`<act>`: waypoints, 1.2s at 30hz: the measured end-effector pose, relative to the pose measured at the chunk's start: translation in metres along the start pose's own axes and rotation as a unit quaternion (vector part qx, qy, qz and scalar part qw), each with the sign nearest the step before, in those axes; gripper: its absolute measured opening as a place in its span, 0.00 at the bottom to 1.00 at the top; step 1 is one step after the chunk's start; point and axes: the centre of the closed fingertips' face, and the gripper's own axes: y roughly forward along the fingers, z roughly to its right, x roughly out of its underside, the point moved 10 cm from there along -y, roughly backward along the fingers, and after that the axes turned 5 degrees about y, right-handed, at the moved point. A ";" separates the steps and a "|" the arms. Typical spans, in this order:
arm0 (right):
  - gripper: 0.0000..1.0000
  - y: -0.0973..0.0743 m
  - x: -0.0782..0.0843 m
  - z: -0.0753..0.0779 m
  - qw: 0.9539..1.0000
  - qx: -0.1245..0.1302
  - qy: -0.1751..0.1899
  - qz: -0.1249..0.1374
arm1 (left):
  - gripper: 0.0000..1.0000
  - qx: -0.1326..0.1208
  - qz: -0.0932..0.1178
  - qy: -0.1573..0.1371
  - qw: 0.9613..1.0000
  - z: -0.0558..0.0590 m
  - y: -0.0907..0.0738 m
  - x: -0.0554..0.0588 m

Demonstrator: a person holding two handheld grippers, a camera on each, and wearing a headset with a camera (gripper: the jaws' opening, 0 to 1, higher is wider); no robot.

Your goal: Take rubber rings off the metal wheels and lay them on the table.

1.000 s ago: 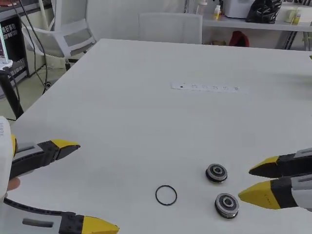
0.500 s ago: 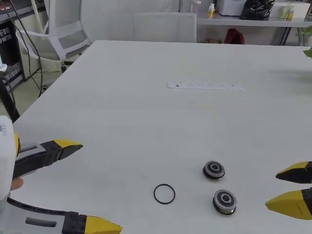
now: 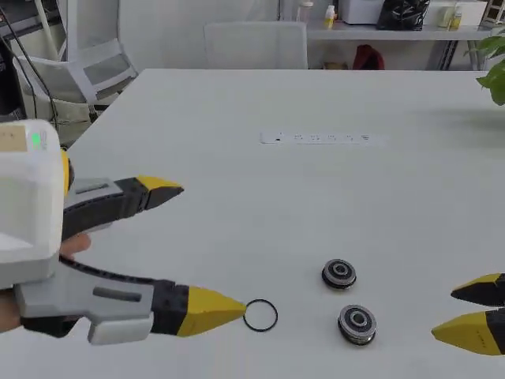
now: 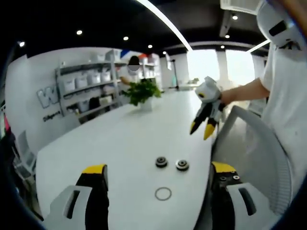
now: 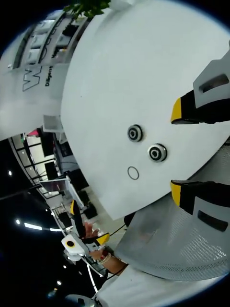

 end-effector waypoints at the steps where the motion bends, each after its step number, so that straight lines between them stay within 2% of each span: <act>1: 0.44 0.000 0.000 0.001 1.000 0.001 0.003 0.003 | 0.89 0.006 0.009 0.005 1.000 -0.001 0.004 -0.006; 3: 0.44 -0.001 0.000 0.002 1.000 0.002 0.007 0.008 | 0.88 0.018 0.026 0.011 0.999 -0.001 0.012 -0.017; 5: 0.44 -0.002 0.000 0.002 1.000 0.002 0.008 0.011 | 0.82 0.032 0.042 0.014 0.998 0.000 0.018 -0.026; 6: 0.44 -0.002 0.000 0.003 1.000 0.002 0.009 0.015 | 0.80 0.046 0.049 0.018 0.998 0.002 0.024 -0.032; 8: 0.44 -0.004 -0.002 0.003 1.000 0.001 0.010 0.023 | 0.77 0.054 0.059 0.033 0.996 0.005 0.033 -0.040; 12: 0.44 -0.004 -0.005 0.004 0.999 -0.004 0.011 0.031 | 0.71 0.073 0.068 0.067 0.993 0.014 0.055 -0.050; 16: 0.44 -0.002 -0.010 0.004 0.999 -0.008 -0.001 0.034 | 0.68 0.093 0.069 0.078 0.990 0.021 0.075 -0.052; 19: 0.44 0.001 -0.015 0.005 0.999 -0.013 -0.004 0.042 | 0.62 0.102 0.075 0.083 0.989 0.025 0.092 -0.048; 23: 0.40 0.010 -0.020 0.005 0.998 -0.025 -0.027 0.046 | 0.56 0.124 0.059 0.077 0.987 0.026 0.117 -0.036; 25: 0.39 0.014 -0.023 0.005 0.998 -0.028 -0.035 0.048 | 0.56 0.148 0.048 0.057 0.986 0.026 0.127 -0.030; 26: 0.39 0.018 -0.025 0.004 0.997 -0.034 -0.038 0.050 | 0.56 0.151 0.033 0.041 0.987 0.024 0.135 -0.025; 28: 0.39 0.023 -0.028 0.004 0.997 -0.042 -0.041 0.049 | 0.55 0.143 0.015 0.046 0.988 0.018 0.146 -0.018; 30: 0.39 0.028 -0.030 0.005 0.997 -0.043 -0.049 0.040 | 0.55 0.134 0.001 0.039 0.990 0.013 0.152 -0.013; 33: 0.38 0.037 -0.032 0.007 0.997 -0.041 -0.071 0.014 | 0.58 0.135 -0.001 0.032 0.990 0.007 0.163 -0.005; 36: 0.38 0.045 -0.033 0.010 0.996 -0.040 -0.083 -0.006 | 0.56 0.134 -0.008 0.043 0.990 0.007 0.170 0.000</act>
